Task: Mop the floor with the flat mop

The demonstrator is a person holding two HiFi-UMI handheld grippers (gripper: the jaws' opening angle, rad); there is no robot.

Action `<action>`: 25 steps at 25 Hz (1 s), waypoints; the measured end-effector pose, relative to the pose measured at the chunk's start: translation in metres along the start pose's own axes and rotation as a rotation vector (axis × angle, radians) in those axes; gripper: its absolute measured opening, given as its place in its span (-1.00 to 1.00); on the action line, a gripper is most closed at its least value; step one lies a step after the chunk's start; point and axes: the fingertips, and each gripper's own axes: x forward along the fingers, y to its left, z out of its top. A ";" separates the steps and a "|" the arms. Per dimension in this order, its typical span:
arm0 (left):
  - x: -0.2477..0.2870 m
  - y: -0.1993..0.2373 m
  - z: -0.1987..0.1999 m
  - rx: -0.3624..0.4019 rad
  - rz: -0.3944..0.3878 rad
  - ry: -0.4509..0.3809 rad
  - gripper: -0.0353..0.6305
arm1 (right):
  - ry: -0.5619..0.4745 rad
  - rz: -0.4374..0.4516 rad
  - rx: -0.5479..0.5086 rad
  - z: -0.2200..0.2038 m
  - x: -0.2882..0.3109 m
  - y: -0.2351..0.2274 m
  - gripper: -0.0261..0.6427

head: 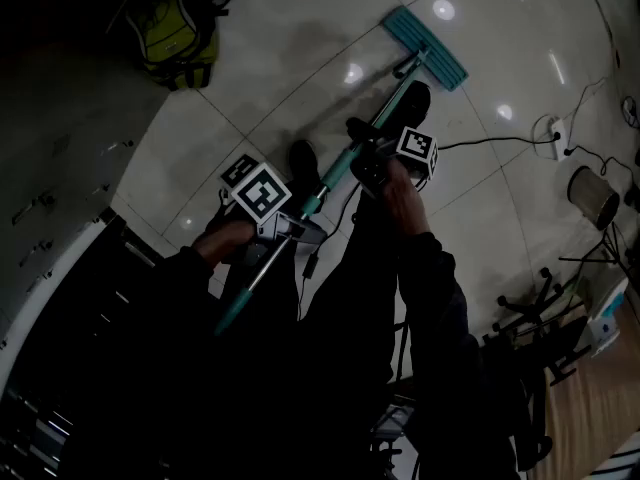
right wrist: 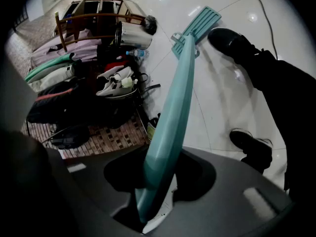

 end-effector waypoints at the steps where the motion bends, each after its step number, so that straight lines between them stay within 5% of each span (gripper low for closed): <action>1: 0.004 -0.003 0.013 0.005 0.012 -0.001 -0.60 | -0.007 0.015 0.005 0.013 -0.004 0.003 -0.48; 7: 0.033 -0.035 0.097 0.000 0.026 -0.039 -0.60 | -0.043 0.078 0.032 0.100 -0.037 0.022 -0.49; 19: 0.111 -0.121 0.323 0.081 0.051 0.030 -0.60 | -0.128 0.072 -0.006 0.343 -0.142 0.083 -0.47; 25: 0.134 -0.149 0.402 0.102 0.054 0.053 -0.61 | -0.164 0.068 -0.049 0.430 -0.174 0.104 -0.45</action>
